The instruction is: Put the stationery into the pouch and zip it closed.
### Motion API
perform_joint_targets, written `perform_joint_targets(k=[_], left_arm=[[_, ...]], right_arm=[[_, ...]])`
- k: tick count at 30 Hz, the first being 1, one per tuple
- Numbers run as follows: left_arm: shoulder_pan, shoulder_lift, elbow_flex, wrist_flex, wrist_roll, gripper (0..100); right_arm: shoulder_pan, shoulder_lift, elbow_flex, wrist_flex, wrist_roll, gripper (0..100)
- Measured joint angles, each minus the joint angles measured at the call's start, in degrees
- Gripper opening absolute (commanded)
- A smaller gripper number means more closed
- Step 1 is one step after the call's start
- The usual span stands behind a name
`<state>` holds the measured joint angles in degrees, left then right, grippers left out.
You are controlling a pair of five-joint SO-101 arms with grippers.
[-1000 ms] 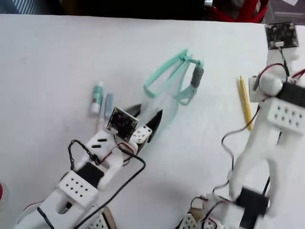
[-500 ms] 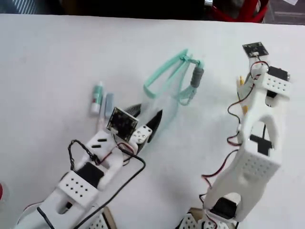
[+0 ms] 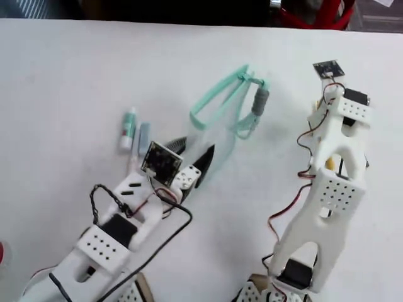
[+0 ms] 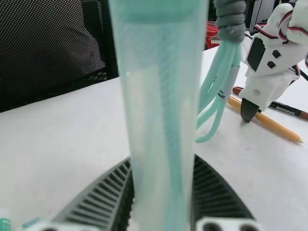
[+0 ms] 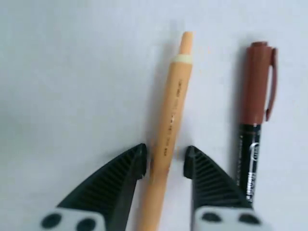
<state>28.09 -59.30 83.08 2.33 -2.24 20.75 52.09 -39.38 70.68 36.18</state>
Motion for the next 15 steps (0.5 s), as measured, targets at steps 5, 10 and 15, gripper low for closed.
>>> perform_joint_targets(k=[5, 10, 15], left_arm=[[0.00, 0.00, 0.00, 0.00, 0.00, 14], [0.00, 0.00, 0.18, 0.00, 0.00, 14], [0.00, 0.00, 0.18, 0.00, 0.00, 14]], right_arm=[[-0.18, -0.44, -2.20, 4.31, -1.67, 1.9], [-0.26, -7.82, -4.04, 13.63, -5.36, 1.8], [-0.70, -19.96, -4.40, 23.21, -5.80, 1.8]])
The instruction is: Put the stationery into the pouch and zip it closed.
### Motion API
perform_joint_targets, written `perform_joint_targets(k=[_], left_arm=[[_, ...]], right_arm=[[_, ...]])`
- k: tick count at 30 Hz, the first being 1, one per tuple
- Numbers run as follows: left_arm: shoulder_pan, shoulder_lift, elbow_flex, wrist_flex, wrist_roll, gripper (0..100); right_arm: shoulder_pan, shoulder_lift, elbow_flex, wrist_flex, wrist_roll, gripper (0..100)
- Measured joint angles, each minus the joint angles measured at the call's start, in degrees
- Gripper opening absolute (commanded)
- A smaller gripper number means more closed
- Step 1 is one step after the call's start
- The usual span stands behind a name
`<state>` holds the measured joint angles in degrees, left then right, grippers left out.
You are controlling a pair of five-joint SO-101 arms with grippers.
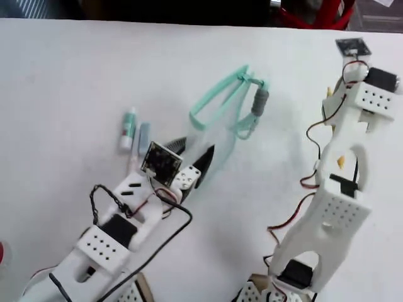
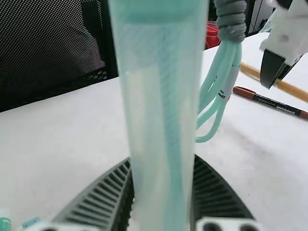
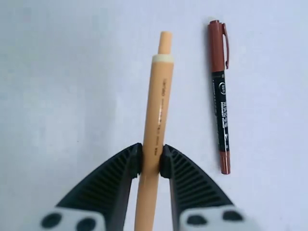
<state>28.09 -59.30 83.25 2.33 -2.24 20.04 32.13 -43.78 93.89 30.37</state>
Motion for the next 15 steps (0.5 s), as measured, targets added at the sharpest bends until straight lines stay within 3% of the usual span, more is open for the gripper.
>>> perform_joint_targets(k=[5, 9, 15], left_arm=[[0.00, -0.09, 0.00, 0.00, 0.00, 14], [0.00, -0.09, 0.00, 0.00, 0.00, 14], [0.00, -0.09, 0.00, 0.00, 0.00, 14]], right_arm=[[-0.62, -12.48, 1.67, 4.04, 0.00, 1.8], [-1.32, -24.70, 10.99, 4.31, 0.00, 1.8], [-10.64, -49.32, 24.88, 3.96, -0.70, 1.7]])
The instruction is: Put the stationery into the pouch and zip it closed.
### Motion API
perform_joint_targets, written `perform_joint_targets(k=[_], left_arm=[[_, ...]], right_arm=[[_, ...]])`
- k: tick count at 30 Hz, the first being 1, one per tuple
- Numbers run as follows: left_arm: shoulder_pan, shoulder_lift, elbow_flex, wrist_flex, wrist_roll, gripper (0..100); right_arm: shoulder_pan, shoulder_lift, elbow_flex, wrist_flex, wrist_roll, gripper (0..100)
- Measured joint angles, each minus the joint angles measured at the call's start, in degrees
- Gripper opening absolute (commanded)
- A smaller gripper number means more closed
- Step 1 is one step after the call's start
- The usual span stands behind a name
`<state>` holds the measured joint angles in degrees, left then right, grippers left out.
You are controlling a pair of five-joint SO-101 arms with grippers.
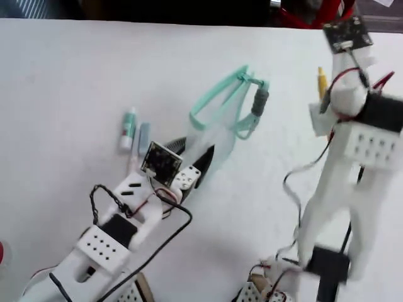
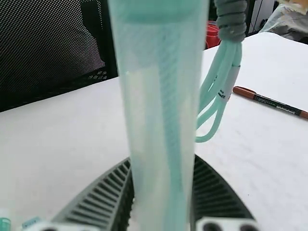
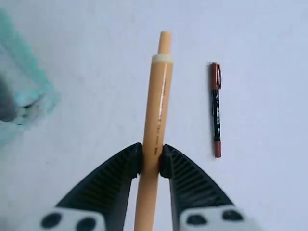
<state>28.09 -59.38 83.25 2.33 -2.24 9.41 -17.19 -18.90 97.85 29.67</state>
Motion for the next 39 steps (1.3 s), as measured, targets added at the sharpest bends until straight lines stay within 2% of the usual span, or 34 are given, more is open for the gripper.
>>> perform_joint_targets(k=[6, 9, 16, 20, 27, 33, 39], left_arm=[[0.00, 0.00, 0.00, 0.00, 0.00, 14], [0.00, 0.00, 0.00, 0.00, 0.00, 14], [0.00, 0.00, 0.00, 0.00, 0.00, 14], [0.00, 0.00, 0.00, 0.00, 0.00, 14], [0.00, 0.00, 0.00, 0.00, 0.00, 14], [0.00, 0.00, 0.00, 0.00, -1.05, 14], [-0.09, 0.00, 0.00, 0.00, -1.67, 15]], right_arm=[[-18.46, -25.58, 0.79, -4.04, -7.91, 1.7], [-25.93, -27.08, 0.70, -6.68, -12.66, 1.7], [-34.90, -24.53, 1.41, -19.25, -21.80, 1.7], [-37.27, -23.56, 6.86, -28.40, -22.59, 1.7], [-37.89, -23.30, 25.05, -49.76, -22.95, 1.7], [-37.89, -23.21, 31.91, -58.90, -22.95, 1.7], [-37.89, -23.56, 36.13, -59.96, -22.95, 1.7]])
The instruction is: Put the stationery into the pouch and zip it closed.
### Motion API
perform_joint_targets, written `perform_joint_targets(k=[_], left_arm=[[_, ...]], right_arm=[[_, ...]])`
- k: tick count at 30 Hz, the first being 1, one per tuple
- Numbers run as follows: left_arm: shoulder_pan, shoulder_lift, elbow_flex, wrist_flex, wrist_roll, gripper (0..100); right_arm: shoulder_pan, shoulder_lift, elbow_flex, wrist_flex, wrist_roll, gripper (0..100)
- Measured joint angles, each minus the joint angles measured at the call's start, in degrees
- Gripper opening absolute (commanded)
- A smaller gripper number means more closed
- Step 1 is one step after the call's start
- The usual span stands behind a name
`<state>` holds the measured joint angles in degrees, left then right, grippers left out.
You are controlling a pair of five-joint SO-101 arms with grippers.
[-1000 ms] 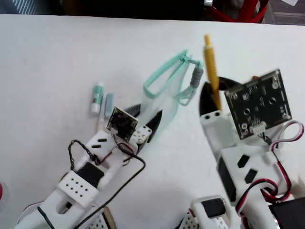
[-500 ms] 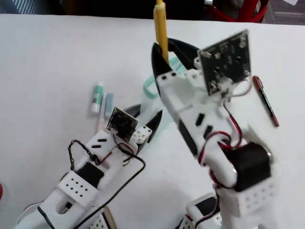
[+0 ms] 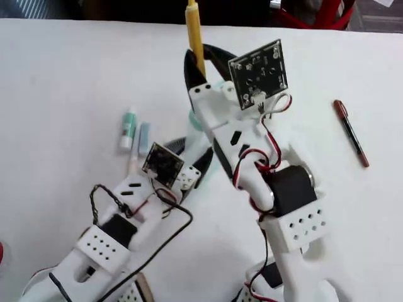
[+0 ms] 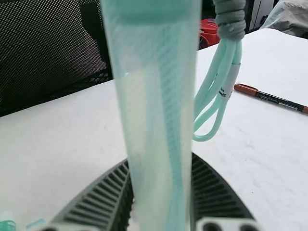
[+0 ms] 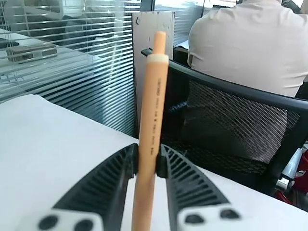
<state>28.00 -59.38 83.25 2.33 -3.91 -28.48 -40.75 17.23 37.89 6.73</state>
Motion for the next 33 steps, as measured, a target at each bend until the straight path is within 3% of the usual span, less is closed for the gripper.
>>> perform_joint_targets(k=[12, 22, 24, 29, 33], left_arm=[[0.09, 0.00, 0.00, 0.00, -0.09, 15], [0.18, 0.00, 0.00, 0.00, -0.18, 15], [0.18, 0.00, 0.00, 0.00, -0.18, 15], [0.18, 0.00, 0.00, 0.00, -0.09, 15], [0.09, 0.00, 0.00, 0.00, -0.09, 15]], right_arm=[[1.41, -14.68, 13.71, 1.93, 1.14, 1.7], [3.43, -17.14, 16.53, 4.66, 2.55, 1.9], [3.43, -17.14, 16.53, 4.66, 2.55, 6.3], [3.52, -17.14, 16.53, 5.71, 2.55, 27.9], [3.60, -17.14, 16.53, 6.42, 2.81, 24.8]])
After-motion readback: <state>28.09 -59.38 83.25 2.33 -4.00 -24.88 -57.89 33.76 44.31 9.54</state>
